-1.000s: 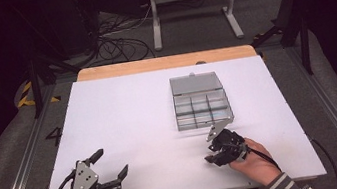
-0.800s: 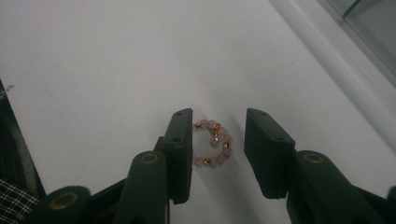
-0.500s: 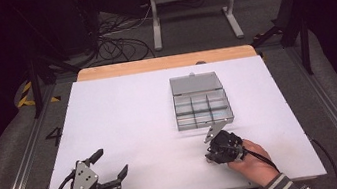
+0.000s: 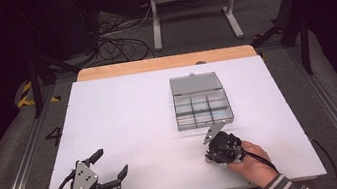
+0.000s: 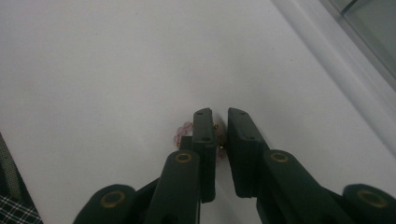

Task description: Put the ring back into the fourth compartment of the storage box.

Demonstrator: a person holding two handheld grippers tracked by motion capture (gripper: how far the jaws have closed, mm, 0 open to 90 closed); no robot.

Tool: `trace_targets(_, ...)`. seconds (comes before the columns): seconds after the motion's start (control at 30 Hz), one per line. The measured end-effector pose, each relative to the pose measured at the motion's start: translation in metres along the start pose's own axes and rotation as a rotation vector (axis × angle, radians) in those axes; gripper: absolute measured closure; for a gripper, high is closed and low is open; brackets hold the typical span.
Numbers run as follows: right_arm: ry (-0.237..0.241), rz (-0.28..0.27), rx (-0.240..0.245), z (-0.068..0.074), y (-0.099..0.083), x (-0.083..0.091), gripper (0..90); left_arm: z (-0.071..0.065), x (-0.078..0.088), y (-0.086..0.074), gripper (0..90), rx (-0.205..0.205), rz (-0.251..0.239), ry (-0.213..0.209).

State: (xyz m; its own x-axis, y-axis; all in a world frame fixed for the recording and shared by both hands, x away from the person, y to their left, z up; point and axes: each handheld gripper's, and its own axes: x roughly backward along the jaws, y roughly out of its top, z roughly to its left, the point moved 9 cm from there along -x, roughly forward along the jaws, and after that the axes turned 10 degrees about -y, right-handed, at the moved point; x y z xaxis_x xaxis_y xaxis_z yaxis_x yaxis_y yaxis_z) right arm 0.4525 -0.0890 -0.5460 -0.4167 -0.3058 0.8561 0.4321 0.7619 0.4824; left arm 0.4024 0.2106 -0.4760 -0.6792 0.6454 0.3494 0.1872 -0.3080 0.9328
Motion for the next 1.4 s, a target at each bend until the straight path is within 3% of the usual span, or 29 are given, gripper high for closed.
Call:
trace_targets(0.5, -0.003, -0.025, -0.008, -0.003, 0.0, 0.004, 87.3, 0.0, 0.0, 0.0, 13.3, 0.003, -0.001, -0.001)
trace_targets(1.07, -0.031, -0.218, -0.031, -0.007, 0.018, 0.035, 87.3, 0.0, 0.0, 0.0, 13.2, 0.002, 0.001, 0.001)
trace_targets(1.4, -0.056, -0.321, -0.078, -0.015, 0.029, 0.049, 87.2, 0.0, 0.0, 0.0, 13.2, 0.002, 0.002, 0.001)
